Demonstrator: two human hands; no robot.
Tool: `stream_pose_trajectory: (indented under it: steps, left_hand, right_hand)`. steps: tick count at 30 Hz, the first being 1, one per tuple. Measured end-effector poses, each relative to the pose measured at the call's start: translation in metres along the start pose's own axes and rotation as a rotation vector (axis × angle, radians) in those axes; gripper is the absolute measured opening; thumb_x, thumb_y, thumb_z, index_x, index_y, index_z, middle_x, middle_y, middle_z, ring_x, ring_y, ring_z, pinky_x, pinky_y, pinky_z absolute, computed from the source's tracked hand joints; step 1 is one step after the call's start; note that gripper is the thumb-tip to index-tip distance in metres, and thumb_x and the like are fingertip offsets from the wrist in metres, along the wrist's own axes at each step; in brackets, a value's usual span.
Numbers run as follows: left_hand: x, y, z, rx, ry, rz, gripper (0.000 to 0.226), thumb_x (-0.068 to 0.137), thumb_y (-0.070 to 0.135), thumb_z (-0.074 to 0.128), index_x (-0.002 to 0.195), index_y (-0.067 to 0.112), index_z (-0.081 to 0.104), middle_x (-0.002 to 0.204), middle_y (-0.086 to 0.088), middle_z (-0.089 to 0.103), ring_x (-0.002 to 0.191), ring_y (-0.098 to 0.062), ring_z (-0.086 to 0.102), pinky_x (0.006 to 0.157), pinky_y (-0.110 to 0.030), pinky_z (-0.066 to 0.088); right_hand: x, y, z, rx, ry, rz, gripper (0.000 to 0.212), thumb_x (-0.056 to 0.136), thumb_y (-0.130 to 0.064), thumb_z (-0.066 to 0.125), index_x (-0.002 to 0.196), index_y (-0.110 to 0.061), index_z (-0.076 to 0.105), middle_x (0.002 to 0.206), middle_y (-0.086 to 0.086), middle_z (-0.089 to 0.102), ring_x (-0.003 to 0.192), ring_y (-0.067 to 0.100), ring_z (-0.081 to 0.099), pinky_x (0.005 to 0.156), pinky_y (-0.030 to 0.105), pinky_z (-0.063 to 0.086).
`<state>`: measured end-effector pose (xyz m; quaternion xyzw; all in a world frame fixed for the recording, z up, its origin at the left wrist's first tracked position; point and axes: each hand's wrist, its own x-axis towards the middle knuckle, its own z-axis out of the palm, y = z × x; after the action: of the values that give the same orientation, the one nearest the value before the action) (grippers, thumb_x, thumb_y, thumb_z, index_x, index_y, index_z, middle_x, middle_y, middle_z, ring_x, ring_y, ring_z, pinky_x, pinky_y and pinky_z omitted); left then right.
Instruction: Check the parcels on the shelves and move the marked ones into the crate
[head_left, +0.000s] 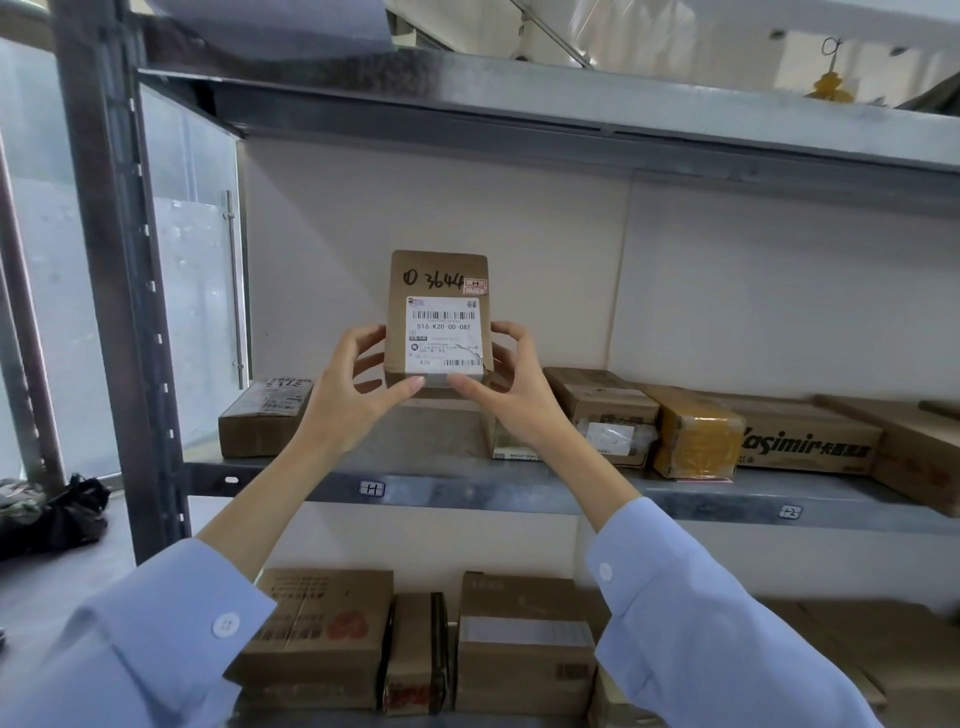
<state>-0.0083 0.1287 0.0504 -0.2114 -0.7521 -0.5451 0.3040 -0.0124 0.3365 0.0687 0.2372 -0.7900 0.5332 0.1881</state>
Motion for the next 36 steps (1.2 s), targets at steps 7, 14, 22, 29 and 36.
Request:
stream_pose_trajectory:
  steps: [7, 14, 22, 29, 36]
  left_hand:
    - [0.002, -0.001, 0.001, -0.011, 0.031, 0.042, 0.070, 0.077, 0.021, 0.081, 0.132, 0.028, 0.039, 0.137, 0.011, 0.049, 0.125, -0.014, 0.053, 0.100, -0.043, 0.051]
    - [0.006, -0.001, 0.001, 0.060, 0.040, 0.118, 0.080, 0.075, 0.024, 0.083, 0.137, 0.035, 0.035, 0.140, 0.016, 0.046, 0.125, -0.012, 0.053, 0.100, -0.040, 0.052]
    - [0.004, -0.019, -0.008, 0.159, 0.036, 0.062, 0.069, 0.076, 0.049, 0.072, 0.135, 0.035, 0.040, 0.141, 0.007, 0.050, 0.120, -0.019, 0.054, 0.094, -0.049, 0.053]
    - [0.007, -0.045, -0.014, 0.187, -0.013, -0.058, 0.057, 0.079, 0.061, 0.064, 0.127, 0.037, 0.047, 0.135, 0.009, 0.055, 0.114, -0.018, 0.057, 0.098, -0.051, 0.050]
    - [0.011, -0.065, -0.010, 0.224, -0.054, -0.101, 0.039, 0.087, 0.044, 0.068, 0.121, 0.029, 0.057, 0.125, 0.012, 0.062, 0.119, -0.011, 0.054, 0.105, -0.049, 0.044]
  right_hand:
    - [0.002, -0.001, -0.001, 0.016, 0.014, -0.045, 0.065, 0.087, -0.018, 0.074, 0.133, -0.027, 0.029, 0.138, 0.002, 0.055, 0.128, 0.012, 0.053, 0.108, 0.041, 0.045]
    - [0.003, -0.001, 0.001, 0.001, 0.007, -0.071, 0.075, 0.086, -0.015, 0.074, 0.139, -0.032, 0.023, 0.145, 0.001, 0.050, 0.134, 0.011, 0.047, 0.110, 0.033, 0.043]
    - [0.012, 0.002, 0.012, -0.137, -0.021, -0.030, 0.084, 0.086, -0.035, 0.074, 0.152, -0.025, 0.023, 0.153, -0.006, 0.039, 0.138, 0.012, 0.038, 0.112, 0.039, 0.040]
    - [0.016, 0.015, 0.037, -0.181, -0.052, 0.062, 0.051, 0.093, -0.037, 0.065, 0.134, -0.027, 0.037, 0.136, 0.003, 0.055, 0.112, 0.023, 0.060, 0.089, 0.039, 0.054]
    - [0.020, 0.027, 0.047, -0.247, -0.055, 0.151, 0.039, 0.097, -0.040, 0.056, 0.128, -0.020, 0.043, 0.126, 0.006, 0.059, 0.095, 0.021, 0.059, 0.069, 0.028, 0.049]
